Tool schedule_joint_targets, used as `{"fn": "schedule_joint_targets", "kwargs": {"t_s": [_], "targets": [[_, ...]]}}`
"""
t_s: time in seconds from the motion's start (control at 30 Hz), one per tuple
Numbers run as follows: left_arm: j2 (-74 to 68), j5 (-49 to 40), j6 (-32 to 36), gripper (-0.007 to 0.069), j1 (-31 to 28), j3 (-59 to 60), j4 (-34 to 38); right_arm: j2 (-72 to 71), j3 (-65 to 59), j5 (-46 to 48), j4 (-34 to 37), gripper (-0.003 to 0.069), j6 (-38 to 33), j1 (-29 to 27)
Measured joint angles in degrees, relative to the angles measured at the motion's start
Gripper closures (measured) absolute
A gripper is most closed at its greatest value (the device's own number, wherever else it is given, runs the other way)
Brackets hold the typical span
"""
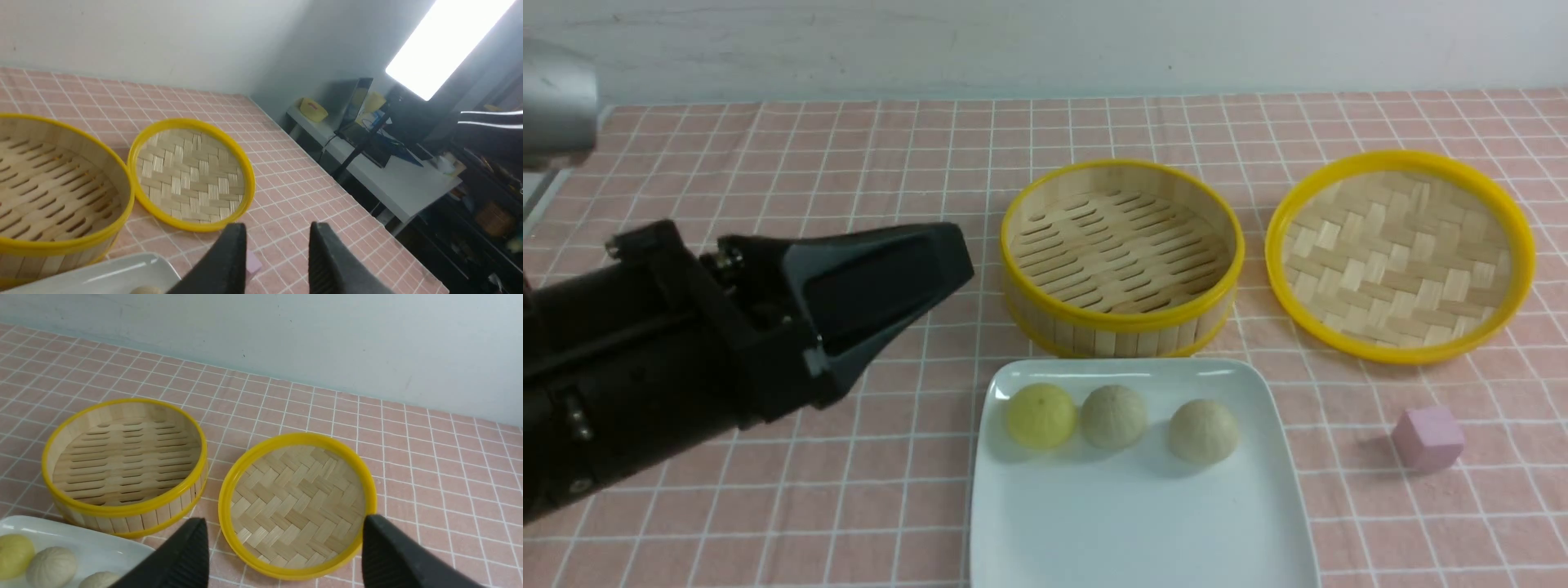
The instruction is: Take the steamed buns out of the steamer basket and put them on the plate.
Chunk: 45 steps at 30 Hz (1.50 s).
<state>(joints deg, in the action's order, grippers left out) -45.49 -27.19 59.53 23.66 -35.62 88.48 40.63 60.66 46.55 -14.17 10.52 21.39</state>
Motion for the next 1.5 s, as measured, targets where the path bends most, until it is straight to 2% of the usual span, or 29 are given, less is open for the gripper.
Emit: {"fn": "schedule_joint_targets", "kwargs": {"t_s": [0.23,0.43,0.5,0.6,0.63,0.67,0.87,0.97,1.03,1.1,1.17,1.23,1.27,1.37,1.5], "targets": [[0.0,-4.03,-3.59,0.0379,0.0,1.31,-2.11,0.0,0.0,0.46,0.0,0.0164,0.05,0.0],[0.0,-9.12,-5.23,0.0379,0.0,1.31,-6.68,0.0,0.0,0.71,0.0,0.0164,0.06,0.0],[0.0,-10.79,-5.23,0.0379,0.0,1.31,-10.26,0.0,0.0,0.93,0.0,0.0164,0.06,0.0],[0.0,-11.05,-5.23,0.0379,0.0,1.31,-21.02,0.0,0.0,1.8,0.0,0.0164,0.06,0.0],[0.0,-10.91,-5.23,0.0379,0.0,1.31,-21.69,0.0,0.0,1.79,0.0,0.0164,0.06,0.0],[0.0,-9.35,-5.23,0.0379,0.0,1.31,-27.11,0.0,0.0,2.2,0.0,0.0164,0.06,0.0],[0.0,-1.85,-5.23,0.0379,0.0,1.31,-46.19,0.0,0.0,2.38,0.0,0.0164,0.06,0.0],[0.0,0.54,-5.23,0.0379,0.0,1.31,-51.51,0.0,0.0,2.45,0.0,0.0164,0.06,0.0],[0.0,3.85,-5.74,0.0379,0.0,1.31,-57.48,0.0,0.0,2.84,0.0,0.0164,0.06,0.0],[0.0,6.33,-7.96,0.0379,0.0,1.31,-61.03,0.0,0.0,3.42,0.0,0.0164,0.06,0.0],[0.0,8.89,-12.01,0.0379,-0.22,1.31,-64.06,0.0,0.0,4.26,0.0,0.0164,0.12,0.0],[0.0,11.29,-18.89,0.0379,-1.75,1.31,-67.19,0.0,0.0,5.07,0.0,0.0164,0.19,0.0],[0.0,11.42,-19.46,0.0379,-1.93,1.31,-67.44,0.0,0.0,5.26,0.0,0.0164,0.19,0.0],[0.0,12.44,-27.34,0.0379,-5.79,1.31,-72.14,0.0,0.0,6.12,0.0,0.0164,0.19,0.0],[0.0,12.45,-33.15,0.0379,-11.31,1.31,-75.68,0.0,0.0,6.53,0.0,0.0164,0.19,0.0]]}}
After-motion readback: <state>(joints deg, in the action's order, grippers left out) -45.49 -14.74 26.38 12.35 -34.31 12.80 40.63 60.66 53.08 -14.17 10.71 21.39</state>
